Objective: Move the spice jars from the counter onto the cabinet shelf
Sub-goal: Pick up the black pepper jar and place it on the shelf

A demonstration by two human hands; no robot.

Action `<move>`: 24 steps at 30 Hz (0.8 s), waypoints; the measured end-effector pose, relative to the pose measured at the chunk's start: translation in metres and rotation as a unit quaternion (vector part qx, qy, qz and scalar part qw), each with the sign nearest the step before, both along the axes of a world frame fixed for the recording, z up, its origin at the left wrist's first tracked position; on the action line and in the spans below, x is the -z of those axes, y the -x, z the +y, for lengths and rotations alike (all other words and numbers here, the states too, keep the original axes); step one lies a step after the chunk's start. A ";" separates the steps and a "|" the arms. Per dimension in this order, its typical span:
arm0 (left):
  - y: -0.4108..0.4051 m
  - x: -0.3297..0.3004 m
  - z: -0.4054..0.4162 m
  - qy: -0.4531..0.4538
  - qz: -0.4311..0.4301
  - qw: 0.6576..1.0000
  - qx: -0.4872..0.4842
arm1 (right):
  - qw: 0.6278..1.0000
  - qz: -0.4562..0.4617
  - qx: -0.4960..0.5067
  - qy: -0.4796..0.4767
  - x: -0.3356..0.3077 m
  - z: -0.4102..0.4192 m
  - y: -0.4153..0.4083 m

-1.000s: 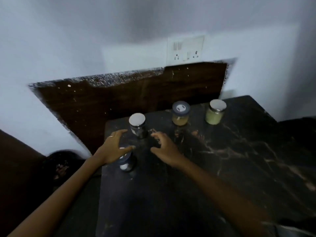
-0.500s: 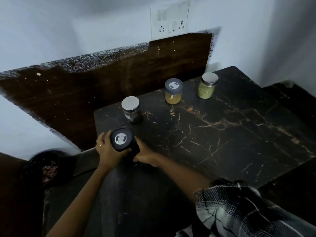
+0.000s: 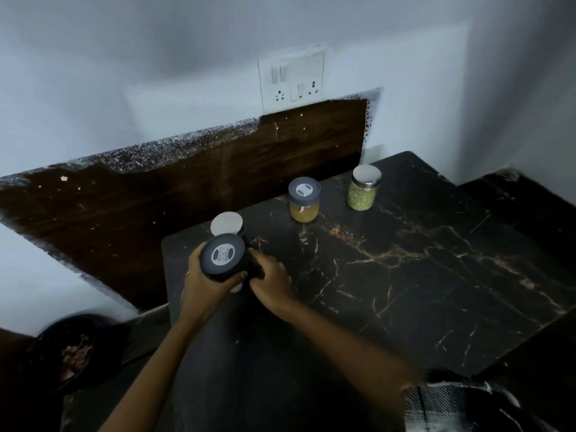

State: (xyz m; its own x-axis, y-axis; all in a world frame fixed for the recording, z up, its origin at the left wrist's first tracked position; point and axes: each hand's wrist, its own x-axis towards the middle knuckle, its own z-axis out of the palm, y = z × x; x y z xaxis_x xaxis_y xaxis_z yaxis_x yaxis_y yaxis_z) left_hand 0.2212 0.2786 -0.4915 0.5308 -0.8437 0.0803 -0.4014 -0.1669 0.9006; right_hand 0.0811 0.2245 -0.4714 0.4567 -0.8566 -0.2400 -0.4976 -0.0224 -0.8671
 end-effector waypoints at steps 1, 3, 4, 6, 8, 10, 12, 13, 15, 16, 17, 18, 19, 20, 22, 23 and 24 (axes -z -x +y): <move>0.005 -0.014 -0.009 0.018 0.000 1.000 0.008 | 0.999 -0.018 0.024 0.026 -0.010 -0.006 0.005; 0.018 -0.044 -0.030 0.054 -0.009 0.998 0.022 | 0.993 -0.078 0.066 0.063 -0.034 -0.021 0.016; 0.026 -0.058 -0.040 0.067 -0.012 0.997 0.024 | 0.987 -0.111 0.084 0.075 -0.047 -0.029 0.021; 0.047 -0.093 -0.060 0.093 -0.004 0.996 0.011 | 0.974 -0.153 0.118 0.118 -0.076 -0.047 0.035; 0.068 -0.128 -0.081 0.126 0.012 0.992 0.001 | 0.957 -0.179 0.145 0.173 -0.106 -0.065 0.050; 0.086 -0.160 -0.097 0.156 0.031 0.987 0.003 | 0.941 -0.228 0.155 0.199 -0.134 -0.080 0.066; 0.104 -0.194 -0.113 0.188 0.052 0.981 0.018 | 0.928 -0.285 0.141 0.193 -0.161 -0.094 0.086; 0.114 -0.212 -0.120 0.203 0.062 0.977 0.028 | 0.921 -0.318 0.131 0.181 -0.176 -0.101 0.097; 0.134 -0.244 -0.129 0.226 0.080 0.970 0.047 | 0.903 -0.388 0.111 0.148 -0.202 -0.112 0.117; 0.144 -0.259 -0.132 0.236 0.093 0.966 0.058 | 0.894 -0.418 0.102 0.127 -0.214 -0.116 0.127; 0.154 -0.273 -0.134 0.244 0.109 0.961 0.072 | 0.885 -0.446 0.089 0.099 -0.225 -0.120 0.138; 0.164 -0.286 -0.136 0.248 0.126 0.956 0.088 | 0.876 -0.471 0.071 0.069 -0.234 -0.124 0.148; 0.173 -0.296 -0.137 0.247 0.142 0.953 0.106 | 0.869 -0.491 0.048 0.039 -0.241 -0.127 0.158; 0.182 -0.307 -0.139 0.245 0.156 0.949 0.123 | 0.862 -0.507 0.020 0.009 -0.246 -0.130 0.168; 0.198 -0.322 -0.144 0.244 0.172 0.942 0.152 | 0.851 -0.521 -0.039 -0.044 -0.255 -0.133 0.185; 0.205 -0.328 -0.147 0.246 0.174 0.939 0.165 | 0.846 -0.527 -0.059 -0.062 -0.259 -0.133 0.191; 0.211 -0.331 -0.149 0.245 0.178 0.936 0.179 | 0.840 -0.534 -0.066 -0.068 -0.262 -0.133 0.195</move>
